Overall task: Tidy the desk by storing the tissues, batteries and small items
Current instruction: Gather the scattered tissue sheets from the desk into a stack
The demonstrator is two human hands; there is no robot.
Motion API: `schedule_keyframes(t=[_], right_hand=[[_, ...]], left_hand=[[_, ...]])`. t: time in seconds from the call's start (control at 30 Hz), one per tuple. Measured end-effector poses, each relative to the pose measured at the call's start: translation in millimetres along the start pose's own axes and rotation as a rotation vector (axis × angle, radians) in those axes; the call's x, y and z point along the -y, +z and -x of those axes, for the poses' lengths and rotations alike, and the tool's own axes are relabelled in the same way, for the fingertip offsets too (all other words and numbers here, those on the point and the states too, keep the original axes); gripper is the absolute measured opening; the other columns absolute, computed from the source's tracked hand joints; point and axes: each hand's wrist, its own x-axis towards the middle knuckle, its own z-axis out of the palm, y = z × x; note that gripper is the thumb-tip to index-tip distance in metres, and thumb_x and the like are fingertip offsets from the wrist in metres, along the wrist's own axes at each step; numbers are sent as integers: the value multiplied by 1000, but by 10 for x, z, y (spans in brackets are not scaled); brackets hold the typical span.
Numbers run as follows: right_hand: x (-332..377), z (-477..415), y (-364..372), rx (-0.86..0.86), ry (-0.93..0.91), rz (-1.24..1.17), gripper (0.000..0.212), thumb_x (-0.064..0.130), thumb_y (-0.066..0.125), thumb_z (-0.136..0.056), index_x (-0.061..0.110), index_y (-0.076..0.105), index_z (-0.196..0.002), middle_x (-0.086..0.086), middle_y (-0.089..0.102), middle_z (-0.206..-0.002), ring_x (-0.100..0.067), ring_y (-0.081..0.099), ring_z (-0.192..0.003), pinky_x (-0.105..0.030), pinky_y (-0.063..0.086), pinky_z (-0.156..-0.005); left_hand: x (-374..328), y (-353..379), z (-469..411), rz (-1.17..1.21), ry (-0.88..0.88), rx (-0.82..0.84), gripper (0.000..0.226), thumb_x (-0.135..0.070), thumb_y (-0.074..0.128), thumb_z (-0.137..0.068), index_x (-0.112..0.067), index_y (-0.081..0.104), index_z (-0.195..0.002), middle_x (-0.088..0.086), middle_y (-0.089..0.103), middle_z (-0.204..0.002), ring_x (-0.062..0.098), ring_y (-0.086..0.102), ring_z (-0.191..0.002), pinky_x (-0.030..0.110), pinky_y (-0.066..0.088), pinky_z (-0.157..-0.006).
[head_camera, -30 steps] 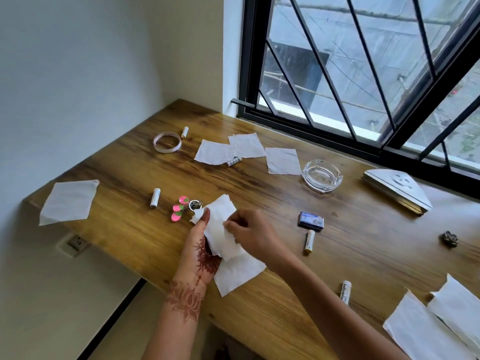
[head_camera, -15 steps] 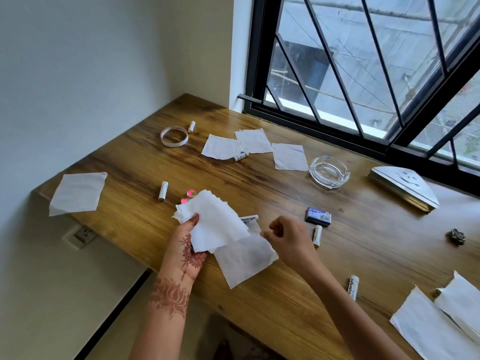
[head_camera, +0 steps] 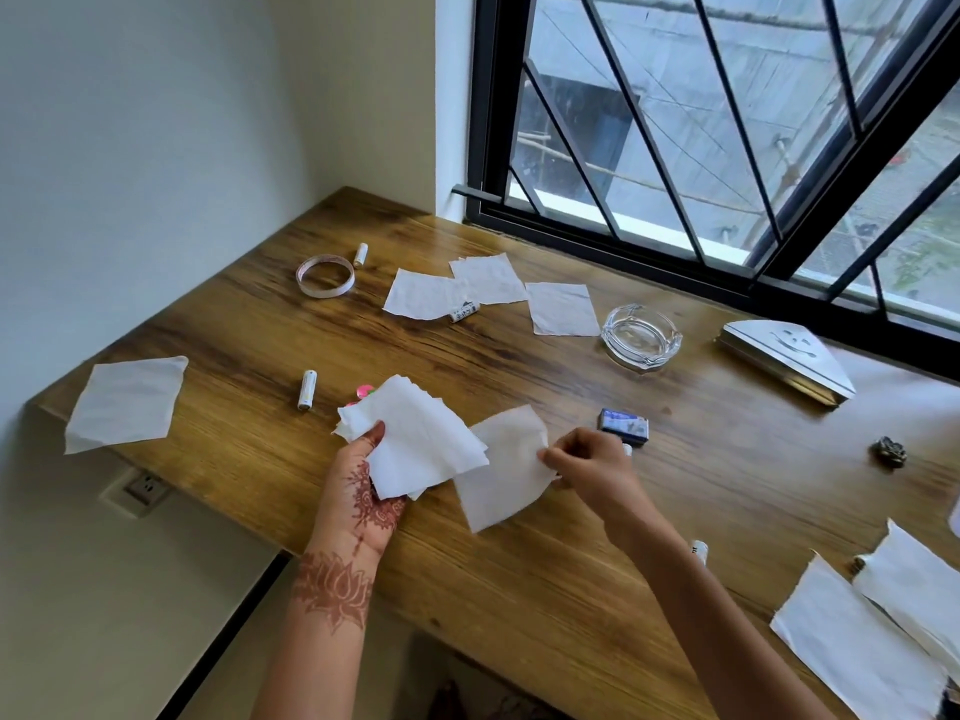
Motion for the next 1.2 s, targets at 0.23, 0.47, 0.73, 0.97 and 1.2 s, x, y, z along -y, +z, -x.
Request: schedule_keyframes(t=[0.23, 0.47, 0.73, 0.97, 1.2], right_hand=[[401, -106, -149, -266, -263, -223, 19, 5, 69, -78, 20, 58, -80, 1, 62, -79, -10, 58, -72, -16, 48, -63], [681, 10, 184, -37, -622, 269, 23, 7, 64, -82, 15, 58, -104, 9, 60, -83, 2, 56, -72, -10, 46, -62], [604, 66, 462, 234, -591, 461, 33, 21, 55, -90, 17, 44, -121, 0, 65, -102, -14, 58, -92, -31, 51, -78], [632, -503, 245, 10, -590, 297, 17, 10, 56, -88, 8, 58, -105, -7, 67, -99, -17, 62, -90, -23, 48, -75], [378, -1588, -214, -208, -582, 974, 22, 8, 53, -89, 0, 65, -105, -16, 64, -108, -29, 49, -111, -33, 32, -102]], left_hand=[[65, 115, -54, 44, -54, 62, 11, -15, 46, -95, -11, 57, -96, 10, 67, -86, 23, 62, -82, 33, 57, -61], [166, 261, -179, 60, -124, 179, 24, -21, 46, -94, -9, 60, -109, 9, 75, -83, 21, 71, -75, 34, 58, -62], [141, 437, -228, 116, -141, 268, 36, -43, 47, -92, -11, 62, -98, 7, 71, -68, 18, 70, -62, 29, 58, -54], [125, 438, -391, 26, -117, 131, 15, -17, 53, -91, -9, 61, -101, 8, 74, -77, 22, 67, -75, 30, 58, -53], [46, 478, -455, 59, -88, 46, 27, -6, 49, -91, -9, 52, -118, 11, 64, -97, 25, 61, -85, 40, 49, -62]])
